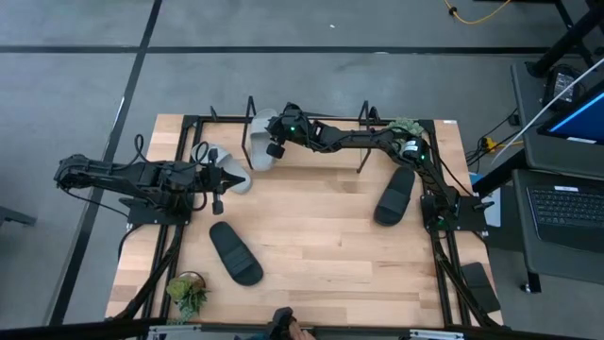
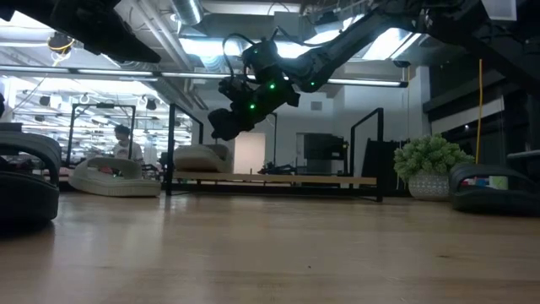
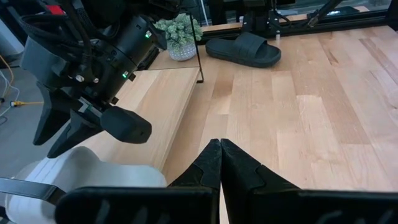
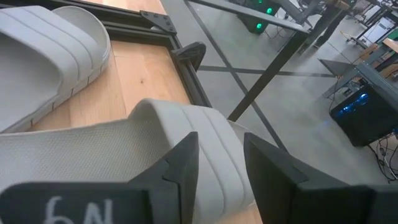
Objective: Pick and place slides into the shelf
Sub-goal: Put the right gray slide on the shelf, then put the gray slide on the shelf
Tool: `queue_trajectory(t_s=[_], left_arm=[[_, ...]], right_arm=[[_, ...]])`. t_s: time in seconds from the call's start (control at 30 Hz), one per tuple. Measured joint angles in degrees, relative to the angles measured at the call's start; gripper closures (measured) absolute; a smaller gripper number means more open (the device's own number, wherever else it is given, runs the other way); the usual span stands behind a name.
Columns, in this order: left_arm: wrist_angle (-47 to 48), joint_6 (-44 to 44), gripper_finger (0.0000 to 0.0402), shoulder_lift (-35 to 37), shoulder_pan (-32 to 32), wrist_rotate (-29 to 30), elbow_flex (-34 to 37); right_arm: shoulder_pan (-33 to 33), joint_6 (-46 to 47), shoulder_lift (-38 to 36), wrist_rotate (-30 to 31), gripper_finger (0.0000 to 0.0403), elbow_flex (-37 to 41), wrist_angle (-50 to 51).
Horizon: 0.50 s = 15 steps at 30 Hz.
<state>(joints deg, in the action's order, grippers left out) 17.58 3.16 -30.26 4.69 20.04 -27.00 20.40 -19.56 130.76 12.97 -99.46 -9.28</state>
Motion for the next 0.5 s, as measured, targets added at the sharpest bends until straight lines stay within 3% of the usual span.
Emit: queue_trajectory(t_s=[0.5], left_arm=[[-0.1, 0.0, 0.0401, 0.0, 0.0, 0.0, 0.0]], right_arm=[[-0.5, 0.0, -0.7, 0.0, 0.0274, 0.0, 0.8]])
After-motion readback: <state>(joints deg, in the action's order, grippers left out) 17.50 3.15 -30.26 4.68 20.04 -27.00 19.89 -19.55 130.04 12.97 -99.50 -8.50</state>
